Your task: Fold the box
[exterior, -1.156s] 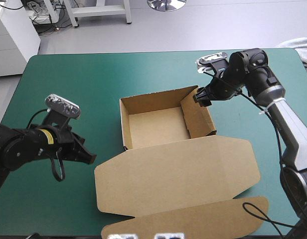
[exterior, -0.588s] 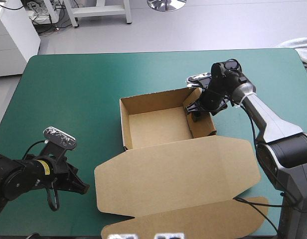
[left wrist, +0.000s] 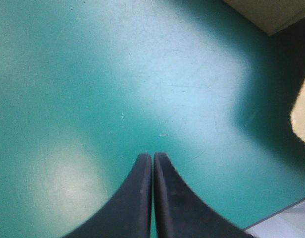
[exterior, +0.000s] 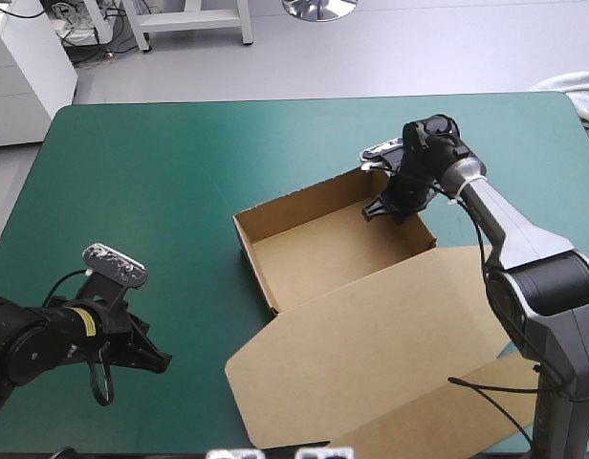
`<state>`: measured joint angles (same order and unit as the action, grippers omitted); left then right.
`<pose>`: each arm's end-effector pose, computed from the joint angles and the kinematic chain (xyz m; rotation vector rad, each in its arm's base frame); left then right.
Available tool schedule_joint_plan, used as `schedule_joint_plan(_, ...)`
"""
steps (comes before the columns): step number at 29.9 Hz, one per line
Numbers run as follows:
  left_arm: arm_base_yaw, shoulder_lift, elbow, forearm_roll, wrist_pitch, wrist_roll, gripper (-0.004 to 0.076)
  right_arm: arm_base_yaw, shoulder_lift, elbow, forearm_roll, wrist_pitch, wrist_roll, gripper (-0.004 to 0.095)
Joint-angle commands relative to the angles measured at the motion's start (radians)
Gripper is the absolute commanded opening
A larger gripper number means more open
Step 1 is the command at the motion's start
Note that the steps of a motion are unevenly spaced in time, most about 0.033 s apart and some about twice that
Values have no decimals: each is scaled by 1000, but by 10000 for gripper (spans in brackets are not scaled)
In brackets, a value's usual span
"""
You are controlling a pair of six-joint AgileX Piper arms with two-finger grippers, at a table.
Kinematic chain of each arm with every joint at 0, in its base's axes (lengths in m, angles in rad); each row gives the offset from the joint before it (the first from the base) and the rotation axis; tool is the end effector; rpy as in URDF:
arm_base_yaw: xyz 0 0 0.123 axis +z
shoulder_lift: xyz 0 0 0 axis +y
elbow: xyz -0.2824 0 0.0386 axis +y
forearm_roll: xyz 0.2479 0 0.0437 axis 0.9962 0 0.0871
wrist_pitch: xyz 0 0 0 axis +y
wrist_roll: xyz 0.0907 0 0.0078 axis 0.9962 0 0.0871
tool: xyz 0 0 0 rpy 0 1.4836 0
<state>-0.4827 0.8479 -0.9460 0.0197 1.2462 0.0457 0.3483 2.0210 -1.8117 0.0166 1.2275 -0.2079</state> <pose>0.1149 -0.0583 0.3486 0.6904 2.5449 -0.1228 0.4028 0.1478 0.2629 -0.7967 2.8110 0.0464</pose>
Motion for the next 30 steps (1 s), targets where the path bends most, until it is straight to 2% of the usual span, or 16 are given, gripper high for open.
schedule_joint_plan(1, 1, -6, -23, -3, 22, -10, -8, -27, -59, -91, -76, 24, -10, -17)
schedule_joint_plan(11, 1, -6, -23, -3, 24, -10, -8, -239, -59, -291, -73, 26, -22, -19)
schedule_joint_plan(19, 1, -6, -23, -3, 24, -10, -8, -429, -58, -308, -72, 17, -37, -19)
schedule_joint_plan(25, 1, -6, -23, -3, 20, -10, -8, -568, -57, -308, -72, -61, -40, -19)
schedule_joint_plan(30, 1, -6, -23, -3, 0, -10, -8, -666, -40, -308, -56, -41, -40, -19)
